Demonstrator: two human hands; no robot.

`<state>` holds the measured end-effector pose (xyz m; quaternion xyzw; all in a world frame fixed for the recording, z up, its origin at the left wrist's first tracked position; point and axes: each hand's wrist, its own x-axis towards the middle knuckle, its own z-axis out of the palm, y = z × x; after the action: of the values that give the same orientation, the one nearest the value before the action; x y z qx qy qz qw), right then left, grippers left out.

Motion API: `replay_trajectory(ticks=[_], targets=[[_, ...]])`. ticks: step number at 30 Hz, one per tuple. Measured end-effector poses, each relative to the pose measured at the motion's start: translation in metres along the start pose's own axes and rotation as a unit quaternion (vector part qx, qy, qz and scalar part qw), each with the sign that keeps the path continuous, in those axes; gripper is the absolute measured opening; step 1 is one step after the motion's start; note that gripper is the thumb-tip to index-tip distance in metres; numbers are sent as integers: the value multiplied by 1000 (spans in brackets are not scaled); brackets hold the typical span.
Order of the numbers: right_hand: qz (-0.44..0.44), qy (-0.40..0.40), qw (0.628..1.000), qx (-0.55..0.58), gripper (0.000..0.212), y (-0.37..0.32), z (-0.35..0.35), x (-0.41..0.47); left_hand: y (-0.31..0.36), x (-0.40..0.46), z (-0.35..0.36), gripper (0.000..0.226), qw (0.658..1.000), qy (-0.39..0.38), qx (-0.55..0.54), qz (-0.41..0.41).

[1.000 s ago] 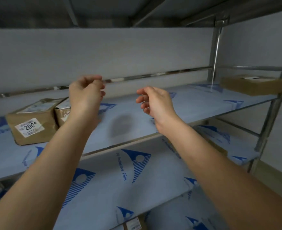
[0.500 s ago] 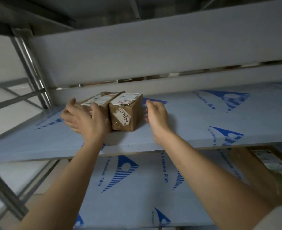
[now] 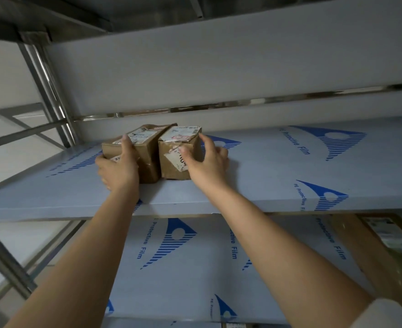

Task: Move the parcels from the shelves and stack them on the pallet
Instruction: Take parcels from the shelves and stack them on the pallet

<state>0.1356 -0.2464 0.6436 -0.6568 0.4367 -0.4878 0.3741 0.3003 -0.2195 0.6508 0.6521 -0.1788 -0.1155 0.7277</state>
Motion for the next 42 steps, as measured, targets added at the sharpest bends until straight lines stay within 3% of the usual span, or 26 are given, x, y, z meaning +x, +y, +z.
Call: replay_trajectory(ticks=[7,11,15,19,23,26,28,32,37,39,42], targets=[[-25,118,992,47,62,1,-2,-1,4,-3,-14,57,998,-18,-59,-21],[-154,183,971,24,51,-3,3,-13,10,-15,-26,57,996,-14,-88,-29],[-285,192,939,8,44,-14,13,-24,17,-30,-38,56,994,14,-106,-29],[-288,68,955,28,49,-40,24,-40,26,-42,-54,51,990,31,-139,-4],[-166,-126,976,57,70,-62,33,-56,38,-55,-77,47,990,55,-126,33],[-94,-198,963,155,75,-74,43,-70,45,-66,-100,46,989,76,-114,49],[-69,-250,932,253,67,-78,54,-82,46,-73,-120,45,988,80,-119,54],[-27,-289,902,319,47,-82,88,-111,41,-85,-169,32,988,88,-100,79],[6,-365,863,350,36,-89,127,-150,37,-77,-249,18,985,141,-87,42],[6,-378,856,352,30,-90,144,-161,37,-73,-277,22,990,118,-81,16],[11,-397,856,332,48,-95,171,-181,33,-64,-317,36,997,49,-58,-22]])
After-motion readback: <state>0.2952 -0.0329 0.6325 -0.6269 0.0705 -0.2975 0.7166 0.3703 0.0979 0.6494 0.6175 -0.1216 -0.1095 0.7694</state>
